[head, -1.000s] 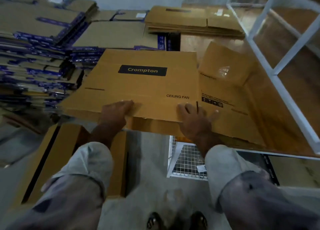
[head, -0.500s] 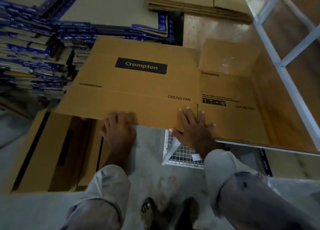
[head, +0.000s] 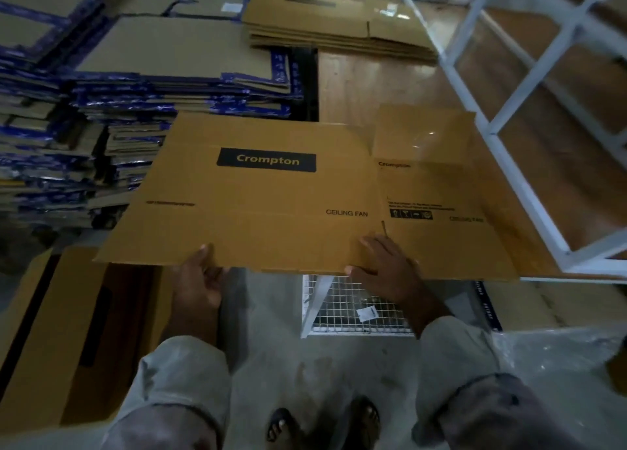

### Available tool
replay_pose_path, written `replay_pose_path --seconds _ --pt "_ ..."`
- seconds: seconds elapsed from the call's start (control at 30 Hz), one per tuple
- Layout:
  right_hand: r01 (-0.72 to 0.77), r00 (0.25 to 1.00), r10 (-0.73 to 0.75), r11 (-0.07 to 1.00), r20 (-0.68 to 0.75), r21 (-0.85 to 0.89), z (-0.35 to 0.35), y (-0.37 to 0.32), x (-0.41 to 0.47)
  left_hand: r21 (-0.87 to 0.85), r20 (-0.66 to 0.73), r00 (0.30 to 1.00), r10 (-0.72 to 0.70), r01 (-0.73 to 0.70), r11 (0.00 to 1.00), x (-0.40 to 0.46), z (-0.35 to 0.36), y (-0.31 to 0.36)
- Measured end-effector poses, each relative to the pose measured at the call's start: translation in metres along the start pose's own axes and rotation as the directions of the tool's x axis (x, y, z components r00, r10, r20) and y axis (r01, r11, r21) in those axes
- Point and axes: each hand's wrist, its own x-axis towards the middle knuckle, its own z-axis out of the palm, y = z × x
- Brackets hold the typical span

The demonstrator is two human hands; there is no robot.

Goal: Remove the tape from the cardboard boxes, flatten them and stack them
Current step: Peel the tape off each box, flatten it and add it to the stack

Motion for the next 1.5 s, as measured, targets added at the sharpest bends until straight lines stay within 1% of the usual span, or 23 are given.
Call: replay_pose_path --seconds 0.03,0.07,0.1,0.13,0.17,0.2,0.23,0.27,0.3,0.33,0.43,0.5,0.57,0.63,0.73,0.83,0.93,1.07,1.13,1.3,1.43,1.5 --pt "-0.023 0.996 0.034 0.991 -0.083 0.129 0.001 0.010 -0.008 -0.003 -0.002 1.000 -0.016 0.016 1.000 -0.001 0.003 -0.002" --pt "-0.061 0.975 0.116 0.959 -0.188 0.276 0.003 0.022 -0.018 -0.011 -0.013 1.000 -0.025 0.025 1.000 -0.003 0.005 -0.004" --pt "-0.094 0.927 0.241 0.891 -0.287 0.443 0.003 0.034 -0.030 -0.020 -0.020 1.000 -0.024 0.024 1.000 -0.002 0.005 -0.005" --pt "-0.108 0.860 0.387 0.775 -0.332 0.623 -0.002 0.040 -0.047 -0.014 -0.026 1.000 -0.016 0.016 1.000 -0.006 0.007 -0.006" --pt "-0.115 0.800 0.526 0.608 -0.289 0.786 -0.006 0.045 -0.062 -0.005 -0.035 0.999 -0.008 0.008 1.000 -0.009 0.008 -0.008" --pt "-0.129 0.765 0.620 0.412 -0.174 0.902 -0.008 0.051 -0.072 0.004 -0.038 0.999 0.001 -0.001 1.000 -0.014 0.009 -0.010" --pt "-0.142 0.788 0.616 0.216 -0.022 0.966 -0.009 0.057 -0.079 0.010 -0.033 0.999 0.007 -0.007 1.000 -0.020 0.010 -0.013" --pt "-0.139 0.830 0.551 0.054 0.086 0.989 -0.010 0.063 -0.085 0.013 -0.024 1.000 0.014 -0.014 1.000 -0.027 0.011 -0.015" --pt "-0.123 0.868 0.478 -0.058 0.136 0.991 -0.012 0.069 -0.087 0.012 -0.024 1.000 0.020 -0.020 1.000 -0.033 0.012 -0.017" --pt "-0.113 0.888 0.432 -0.128 0.158 0.985 -0.015 0.074 -0.085 0.005 -0.028 0.999 0.025 -0.025 1.000 -0.039 0.015 -0.017" --pt "-0.097 0.886 0.419 -0.253 0.200 0.963 -0.023 0.079 -0.072 -0.012 -0.050 0.997 0.057 -0.057 0.998 -0.052 0.021 -0.015" --pt "-0.110 0.869 0.436 -0.292 0.235 0.950 -0.031 0.082 -0.067 -0.002 -0.052 0.996 0.076 -0.076 0.997 -0.061 0.026 -0.014" --pt "-0.105 0.875 0.416 -0.341 0.250 0.934 -0.040 0.084 -0.062 0.004 -0.042 0.994 0.104 -0.104 0.995 -0.074 0.030 -0.014" --pt "-0.116 0.900 0.350 -0.383 0.260 0.916 -0.049 0.083 -0.060 0.002 -0.028 0.990 0.136 -0.136 0.991 -0.085 0.031 -0.012" --pt "-0.144 0.929 0.265 -0.389 0.260 0.910 -0.066 0.073 -0.056 -0.018 -0.013 0.985 0.171 -0.171 0.985 -0.100 0.036 -0.009" --pt "-0.073 0.946 0.271 -0.357 0.179 0.931 -0.095 0.053 -0.053 -0.021 0.021 0.979 0.204 -0.203 0.979 -0.116 0.046 -0.005" --pt "0.007 0.947 0.302 -0.356 0.108 0.934 -0.130 0.041 -0.054 -0.079 0.080 0.963 0.257 -0.251 0.965 -0.130 0.057 0.005" --pt "0.115 0.979 0.201 -0.389 -0.038 0.914 -0.166 0.033 -0.058 -0.152 0.167 0.915 0.368 -0.345 0.926 -0.153 0.082 0.029" --pt "0.157 0.982 0.161 -0.389 -0.101 0.908 -0.183 0.027 -0.060 -0.180 0.162 0.894 0.417 -0.389 0.904 -0.164 0.097 0.041" --pt "0.208 0.976 0.153 -0.413 -0.157 0.887 -0.214 0.018 -0.052 -0.247 0.136 0.851 0.508 -0.468 0.849 -0.181 0.128 0.067" --pt "0.221 0.973 0.157 -0.439 -0.168 0.871 -0.223 0.009 -0.039 -0.265 0.127 0.850 0.511 -0.468 0.843 -0.183 0.146 0.079" --pt "0.229 0.971 0.163 -0.446 -0.173 0.865 -0.226 0.003 -0.028 -0.279 0.157 0.843 0.515 -0.463 0.842 -0.178 0.156 0.086"
